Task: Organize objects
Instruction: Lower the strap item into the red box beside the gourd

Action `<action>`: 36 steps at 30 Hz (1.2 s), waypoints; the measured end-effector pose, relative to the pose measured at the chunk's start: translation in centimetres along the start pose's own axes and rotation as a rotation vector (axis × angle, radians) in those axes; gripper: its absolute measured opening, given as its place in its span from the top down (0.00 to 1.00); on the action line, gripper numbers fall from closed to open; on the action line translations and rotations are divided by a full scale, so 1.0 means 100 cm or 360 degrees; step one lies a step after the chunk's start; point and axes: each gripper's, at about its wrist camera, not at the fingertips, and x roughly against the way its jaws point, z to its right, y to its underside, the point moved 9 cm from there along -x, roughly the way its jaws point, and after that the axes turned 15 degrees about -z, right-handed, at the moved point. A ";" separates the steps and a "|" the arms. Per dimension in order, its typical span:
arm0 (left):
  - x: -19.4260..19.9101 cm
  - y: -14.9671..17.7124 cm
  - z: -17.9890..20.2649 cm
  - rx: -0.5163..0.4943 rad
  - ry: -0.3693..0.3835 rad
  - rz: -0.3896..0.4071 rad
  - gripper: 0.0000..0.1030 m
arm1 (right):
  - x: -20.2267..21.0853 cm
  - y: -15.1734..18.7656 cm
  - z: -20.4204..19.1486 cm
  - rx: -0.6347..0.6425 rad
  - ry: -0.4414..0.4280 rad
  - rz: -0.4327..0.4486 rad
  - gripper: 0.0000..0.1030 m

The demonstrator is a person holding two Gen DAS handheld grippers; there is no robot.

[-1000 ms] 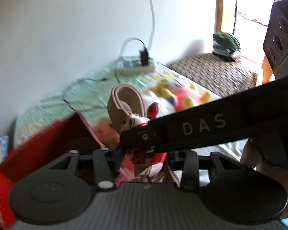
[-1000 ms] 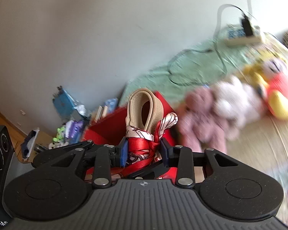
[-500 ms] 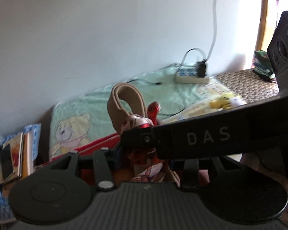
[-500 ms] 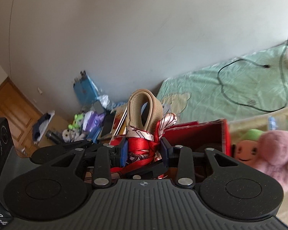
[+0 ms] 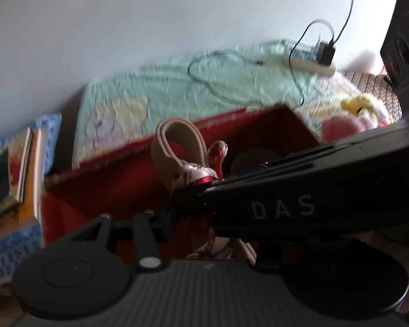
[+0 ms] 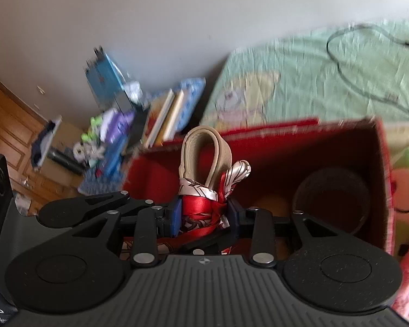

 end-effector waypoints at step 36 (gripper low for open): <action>-0.059 0.017 -0.022 0.0059 -0.0025 -0.0351 0.32 | -0.054 0.019 0.036 -0.0253 0.0202 -0.0353 0.64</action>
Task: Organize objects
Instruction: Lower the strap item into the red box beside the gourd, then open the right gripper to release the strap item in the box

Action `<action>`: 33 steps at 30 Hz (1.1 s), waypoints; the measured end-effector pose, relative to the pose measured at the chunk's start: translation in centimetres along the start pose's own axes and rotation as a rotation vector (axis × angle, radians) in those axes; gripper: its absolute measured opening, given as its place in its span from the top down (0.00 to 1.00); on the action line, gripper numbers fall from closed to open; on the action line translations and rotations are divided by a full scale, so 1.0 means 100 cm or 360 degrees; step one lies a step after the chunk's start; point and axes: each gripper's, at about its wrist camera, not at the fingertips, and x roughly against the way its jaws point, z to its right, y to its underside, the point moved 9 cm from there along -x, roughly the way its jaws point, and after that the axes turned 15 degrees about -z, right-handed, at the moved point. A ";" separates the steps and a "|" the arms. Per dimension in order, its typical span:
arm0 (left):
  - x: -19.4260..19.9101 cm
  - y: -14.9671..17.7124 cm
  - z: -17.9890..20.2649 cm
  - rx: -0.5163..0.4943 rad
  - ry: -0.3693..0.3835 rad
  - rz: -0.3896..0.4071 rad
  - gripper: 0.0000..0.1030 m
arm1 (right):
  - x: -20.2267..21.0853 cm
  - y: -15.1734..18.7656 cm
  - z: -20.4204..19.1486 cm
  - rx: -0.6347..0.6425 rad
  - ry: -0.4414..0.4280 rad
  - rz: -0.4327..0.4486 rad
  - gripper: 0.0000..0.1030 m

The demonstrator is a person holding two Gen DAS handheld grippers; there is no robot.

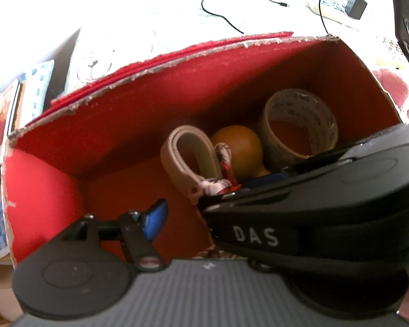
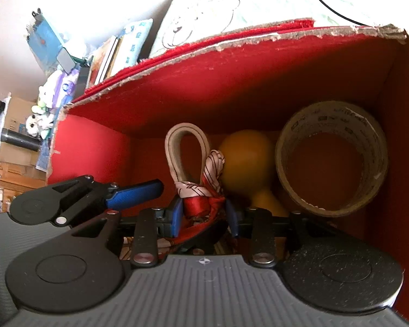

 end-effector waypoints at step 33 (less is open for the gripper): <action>0.003 -0.003 -0.003 0.0059 -0.0140 0.0068 0.20 | 0.003 -0.003 0.007 -0.0076 -0.0092 0.0097 0.73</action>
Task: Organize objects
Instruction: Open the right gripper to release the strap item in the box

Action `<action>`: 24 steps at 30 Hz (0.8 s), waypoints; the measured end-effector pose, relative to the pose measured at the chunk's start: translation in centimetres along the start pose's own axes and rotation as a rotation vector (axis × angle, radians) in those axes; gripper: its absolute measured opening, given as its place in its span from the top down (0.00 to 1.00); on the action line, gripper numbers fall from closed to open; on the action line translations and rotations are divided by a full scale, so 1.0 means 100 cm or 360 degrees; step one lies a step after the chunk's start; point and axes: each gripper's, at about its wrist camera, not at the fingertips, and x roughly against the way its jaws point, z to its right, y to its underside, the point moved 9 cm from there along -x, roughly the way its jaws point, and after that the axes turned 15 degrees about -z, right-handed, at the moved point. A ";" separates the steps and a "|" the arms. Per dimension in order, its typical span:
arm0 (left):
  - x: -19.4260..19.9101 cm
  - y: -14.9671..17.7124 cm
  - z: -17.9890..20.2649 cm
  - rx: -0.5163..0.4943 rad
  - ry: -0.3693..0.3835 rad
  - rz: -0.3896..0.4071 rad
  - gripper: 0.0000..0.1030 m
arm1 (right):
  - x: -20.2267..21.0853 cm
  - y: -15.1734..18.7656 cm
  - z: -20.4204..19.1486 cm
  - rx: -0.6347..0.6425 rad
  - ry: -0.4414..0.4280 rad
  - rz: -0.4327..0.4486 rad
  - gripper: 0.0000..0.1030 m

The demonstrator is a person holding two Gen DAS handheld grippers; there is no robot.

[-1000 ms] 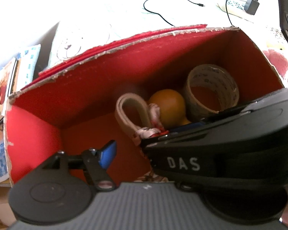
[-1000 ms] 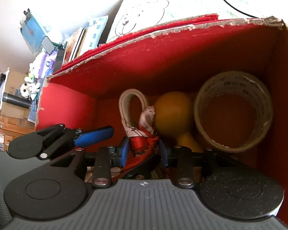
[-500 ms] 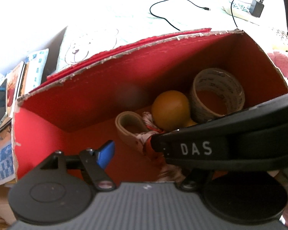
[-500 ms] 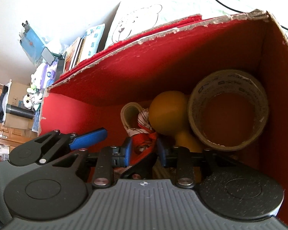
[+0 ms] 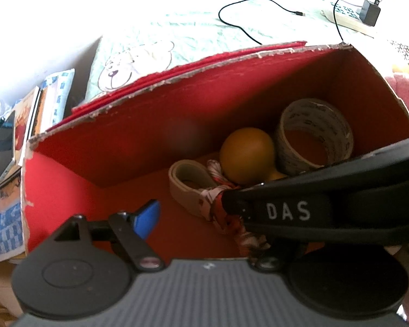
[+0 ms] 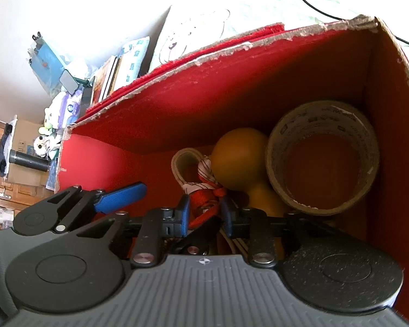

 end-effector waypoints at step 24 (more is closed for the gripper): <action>0.002 -0.003 -0.011 0.0108 -0.0091 0.0037 0.19 | 0.002 -0.008 -0.005 -0.0007 0.0036 0.0114 0.78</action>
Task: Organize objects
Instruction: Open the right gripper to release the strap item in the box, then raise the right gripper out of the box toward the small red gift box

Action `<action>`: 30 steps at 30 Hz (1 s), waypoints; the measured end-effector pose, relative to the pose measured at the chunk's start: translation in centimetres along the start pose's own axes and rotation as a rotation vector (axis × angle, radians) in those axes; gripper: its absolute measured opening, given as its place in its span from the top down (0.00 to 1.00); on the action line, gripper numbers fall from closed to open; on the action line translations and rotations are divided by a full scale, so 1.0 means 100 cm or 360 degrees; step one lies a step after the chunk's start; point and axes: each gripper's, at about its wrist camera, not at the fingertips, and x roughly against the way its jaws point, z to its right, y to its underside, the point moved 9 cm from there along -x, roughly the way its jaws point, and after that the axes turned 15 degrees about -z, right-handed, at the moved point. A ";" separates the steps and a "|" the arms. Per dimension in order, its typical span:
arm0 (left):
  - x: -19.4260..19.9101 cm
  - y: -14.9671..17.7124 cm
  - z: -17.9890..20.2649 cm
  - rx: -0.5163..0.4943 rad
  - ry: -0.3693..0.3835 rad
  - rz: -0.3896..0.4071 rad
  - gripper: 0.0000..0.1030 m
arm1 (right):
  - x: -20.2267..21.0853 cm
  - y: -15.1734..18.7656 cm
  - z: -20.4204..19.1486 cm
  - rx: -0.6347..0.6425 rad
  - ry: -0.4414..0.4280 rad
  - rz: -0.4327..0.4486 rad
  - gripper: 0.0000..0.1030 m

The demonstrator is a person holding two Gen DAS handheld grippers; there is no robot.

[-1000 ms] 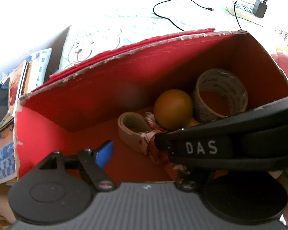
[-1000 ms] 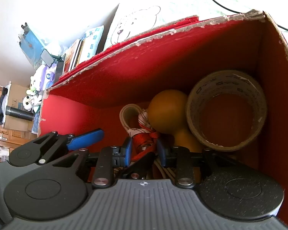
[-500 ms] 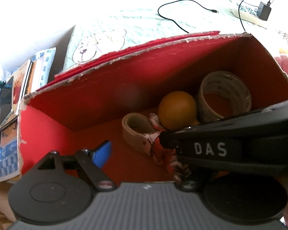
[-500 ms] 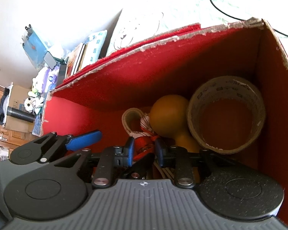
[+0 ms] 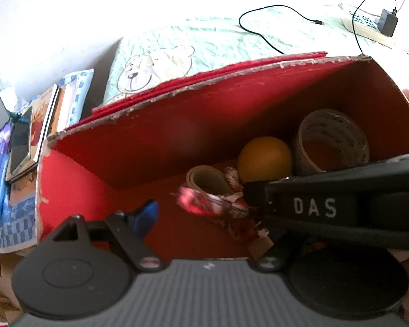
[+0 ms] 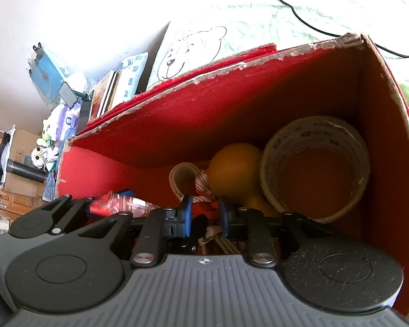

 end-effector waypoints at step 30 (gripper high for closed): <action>0.000 -0.001 -0.003 0.0041 -0.0066 -0.0012 0.16 | 0.004 -0.001 0.010 -0.0034 -0.0003 0.0027 0.80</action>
